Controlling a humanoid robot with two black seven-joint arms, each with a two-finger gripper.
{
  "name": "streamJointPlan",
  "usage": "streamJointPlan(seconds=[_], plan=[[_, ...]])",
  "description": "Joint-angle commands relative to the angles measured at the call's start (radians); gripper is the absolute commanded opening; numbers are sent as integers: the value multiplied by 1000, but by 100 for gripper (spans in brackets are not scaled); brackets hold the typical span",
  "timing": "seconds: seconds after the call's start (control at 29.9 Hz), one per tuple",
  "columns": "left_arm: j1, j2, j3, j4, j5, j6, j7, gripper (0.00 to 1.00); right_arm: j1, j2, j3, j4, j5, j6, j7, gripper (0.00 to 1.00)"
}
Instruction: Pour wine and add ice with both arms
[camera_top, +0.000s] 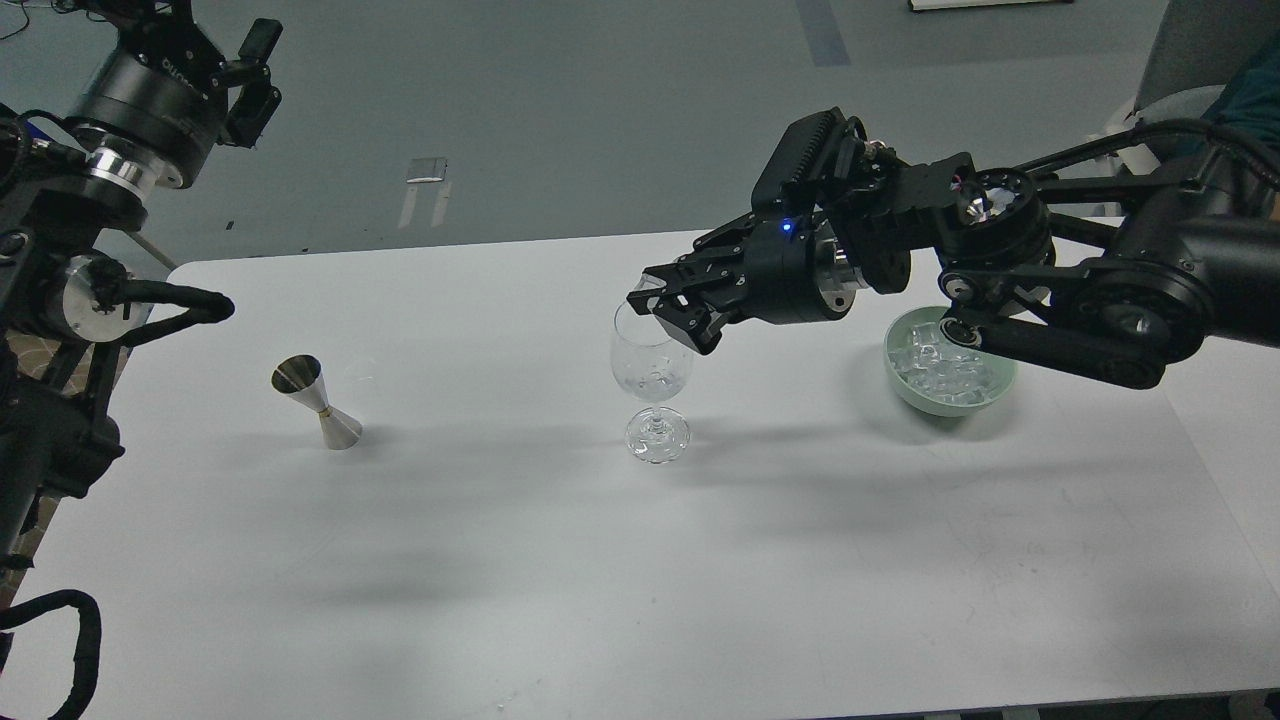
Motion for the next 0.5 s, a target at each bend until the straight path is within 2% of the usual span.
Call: streamJointPlan(seconds=[0.0, 0.1, 0.13, 0.2, 0.23, 0.4, 0.47], plan=[[0, 0, 0, 0, 0, 0, -1, 98, -2, 0, 0, 0, 1, -1, -2, 0], [0, -1, 0, 0, 0, 0, 0, 98, 0, 0, 0, 0, 3, -1, 0, 0], [0, -1, 0, 0, -1, 0, 0, 98, -2, 0, 0, 0, 5, -4, 0, 19], [0, -1, 0, 0, -1, 0, 0, 98, -2, 0, 0, 0, 11, -4, 0, 24], [0, -1, 0, 0, -1, 0, -1, 98, -2, 0, 0, 0, 15, -7, 0, 31], [0, -1, 0, 0, -1, 0, -1, 98, -2, 2, 2, 1, 17, -10, 0, 44], [0, -1, 0, 0, -1, 0, -1, 98, -2, 2, 2, 0, 17, -10, 0, 45]])
